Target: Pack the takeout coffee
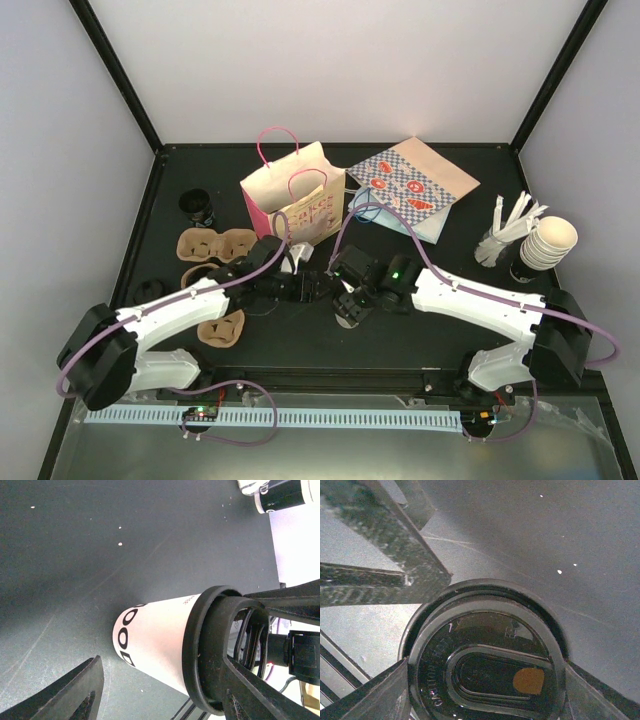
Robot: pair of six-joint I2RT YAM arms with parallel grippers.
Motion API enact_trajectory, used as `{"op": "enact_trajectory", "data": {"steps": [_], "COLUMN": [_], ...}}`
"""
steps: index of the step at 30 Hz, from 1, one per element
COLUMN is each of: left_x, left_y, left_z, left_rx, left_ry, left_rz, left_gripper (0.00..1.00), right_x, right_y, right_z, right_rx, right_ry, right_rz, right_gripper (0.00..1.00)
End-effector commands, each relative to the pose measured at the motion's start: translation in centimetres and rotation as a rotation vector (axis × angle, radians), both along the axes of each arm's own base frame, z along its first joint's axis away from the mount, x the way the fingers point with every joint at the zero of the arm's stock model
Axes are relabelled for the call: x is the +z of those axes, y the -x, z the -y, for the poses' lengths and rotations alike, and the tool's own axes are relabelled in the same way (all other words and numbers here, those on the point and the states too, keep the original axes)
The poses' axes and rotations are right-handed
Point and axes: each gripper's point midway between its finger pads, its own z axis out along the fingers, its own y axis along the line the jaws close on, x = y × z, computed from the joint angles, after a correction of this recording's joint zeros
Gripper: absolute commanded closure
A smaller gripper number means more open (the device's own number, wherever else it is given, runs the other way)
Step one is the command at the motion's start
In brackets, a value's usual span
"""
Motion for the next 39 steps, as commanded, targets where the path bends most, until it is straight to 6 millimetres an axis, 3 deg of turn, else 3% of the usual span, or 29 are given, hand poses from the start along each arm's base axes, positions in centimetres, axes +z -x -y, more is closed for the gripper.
{"op": "enact_trajectory", "data": {"steps": [1, 8, 19, 26, 33, 39], "left_x": [0.4, 0.0, -2.9, -3.7, -4.4, -3.9], "left_y": [-0.5, -0.6, 0.0, 2.0, 4.5, 5.2], "left_z": [0.7, 1.2, 1.3, 0.2, 0.8, 0.6], "left_rx": [-0.008, -0.019, -0.042, -0.014, -0.045, -0.029], "left_ry": [0.038, 0.048, -0.009, -0.02, -0.029, -0.018], "left_rz": [0.003, -0.014, -0.105, -0.134, -0.17, -0.17], "left_gripper": [0.35, 0.37, 0.42, 0.43, 0.43, 0.43], "right_x": [-1.5, -1.9, -2.6, -3.1, -3.5, -3.7], "right_y": [2.1, 2.2, 2.3, 2.5, 2.7, 2.5], "right_z": [-0.1, 0.1, 0.3, 0.4, 0.6, 0.8], "right_rx": [0.076, 0.097, 0.093, 0.05, 0.048, 0.025], "right_ry": [0.003, 0.027, 0.045, 0.037, 0.044, 0.051], "right_rz": [-0.088, -0.091, -0.108, -0.129, -0.136, -0.129], "right_gripper": [0.26, 0.26, 0.26, 0.27, 0.27, 0.28]}}
